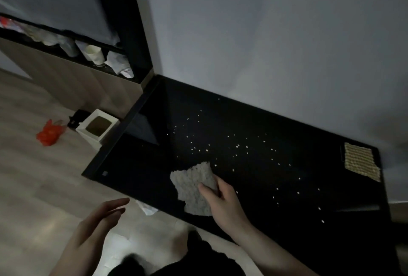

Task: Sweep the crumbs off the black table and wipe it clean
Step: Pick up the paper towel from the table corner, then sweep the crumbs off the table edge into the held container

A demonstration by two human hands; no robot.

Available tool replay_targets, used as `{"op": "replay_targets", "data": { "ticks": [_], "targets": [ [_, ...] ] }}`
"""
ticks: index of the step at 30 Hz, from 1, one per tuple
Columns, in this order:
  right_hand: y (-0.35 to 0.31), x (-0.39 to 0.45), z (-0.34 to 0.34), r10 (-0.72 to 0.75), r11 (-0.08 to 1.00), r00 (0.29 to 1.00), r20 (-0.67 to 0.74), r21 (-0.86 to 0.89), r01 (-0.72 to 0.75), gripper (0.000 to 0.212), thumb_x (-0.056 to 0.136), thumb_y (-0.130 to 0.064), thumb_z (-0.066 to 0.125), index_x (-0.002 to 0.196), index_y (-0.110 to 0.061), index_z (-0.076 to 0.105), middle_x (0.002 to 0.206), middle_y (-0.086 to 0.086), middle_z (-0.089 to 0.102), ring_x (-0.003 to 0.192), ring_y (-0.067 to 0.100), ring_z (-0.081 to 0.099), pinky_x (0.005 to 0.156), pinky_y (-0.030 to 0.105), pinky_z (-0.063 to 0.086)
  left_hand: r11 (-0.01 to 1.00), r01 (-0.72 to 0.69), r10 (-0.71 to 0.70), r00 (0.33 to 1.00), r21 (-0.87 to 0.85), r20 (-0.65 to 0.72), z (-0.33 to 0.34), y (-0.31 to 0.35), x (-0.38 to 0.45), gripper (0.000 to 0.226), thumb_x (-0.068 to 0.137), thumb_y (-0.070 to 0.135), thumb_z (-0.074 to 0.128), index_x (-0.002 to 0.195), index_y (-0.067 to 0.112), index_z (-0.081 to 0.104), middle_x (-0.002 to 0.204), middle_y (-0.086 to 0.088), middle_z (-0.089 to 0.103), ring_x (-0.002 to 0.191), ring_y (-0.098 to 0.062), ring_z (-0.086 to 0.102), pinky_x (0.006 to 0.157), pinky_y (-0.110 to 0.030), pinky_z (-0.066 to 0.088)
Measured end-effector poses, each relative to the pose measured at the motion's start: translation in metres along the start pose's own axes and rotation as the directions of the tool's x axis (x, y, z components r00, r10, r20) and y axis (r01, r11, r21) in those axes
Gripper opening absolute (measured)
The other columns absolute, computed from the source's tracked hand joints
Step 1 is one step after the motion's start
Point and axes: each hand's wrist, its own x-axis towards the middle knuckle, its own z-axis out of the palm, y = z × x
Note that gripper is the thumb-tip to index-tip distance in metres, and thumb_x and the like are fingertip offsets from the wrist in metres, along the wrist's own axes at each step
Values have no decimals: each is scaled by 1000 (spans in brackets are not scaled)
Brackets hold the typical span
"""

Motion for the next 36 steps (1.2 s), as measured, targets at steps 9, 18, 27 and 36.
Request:
{"op": "replay_targets", "data": {
  "ticks": [9,18,27,36],
  "targets": [
    [8,38,68,76,995,972,-223,73,-61,18,103,-24,64,116,-30,74,112,-5,79,108,12,75,102,43,58,988,-144,130,968,54,214,-71,27,125,33,105,17,56,117,39,77,119,13,76,122,-6,66,114,-42,46],
    [9,57,216,174,973,855,-488,217,-74,16,101,-17,64,103,-27,76,95,-7,81,89,9,76,76,28,59,962,-199,107,905,187,413,-210,10,240,28,105,17,56,112,34,78,111,25,75,111,3,68,94,-14,51],
    [6,81,267,159,950,852,-499,311,5,40,81,-43,82,117,-27,72,104,-7,81,95,9,77,72,24,62,960,-189,99,921,209,376,-266,-25,306,23,102,34,60,114,40,78,118,11,76,117,-16,69,112,-52,50],
    [1,132,311,169,967,828,-534,252,-34,16,104,-23,61,114,-27,72,102,-10,78,97,8,75,75,26,62,975,-58,-25,931,216,364,-292,-48,362,24,105,18,56,113,23,78,121,3,74,117,-20,69,98,-41,53]
  ]
}}
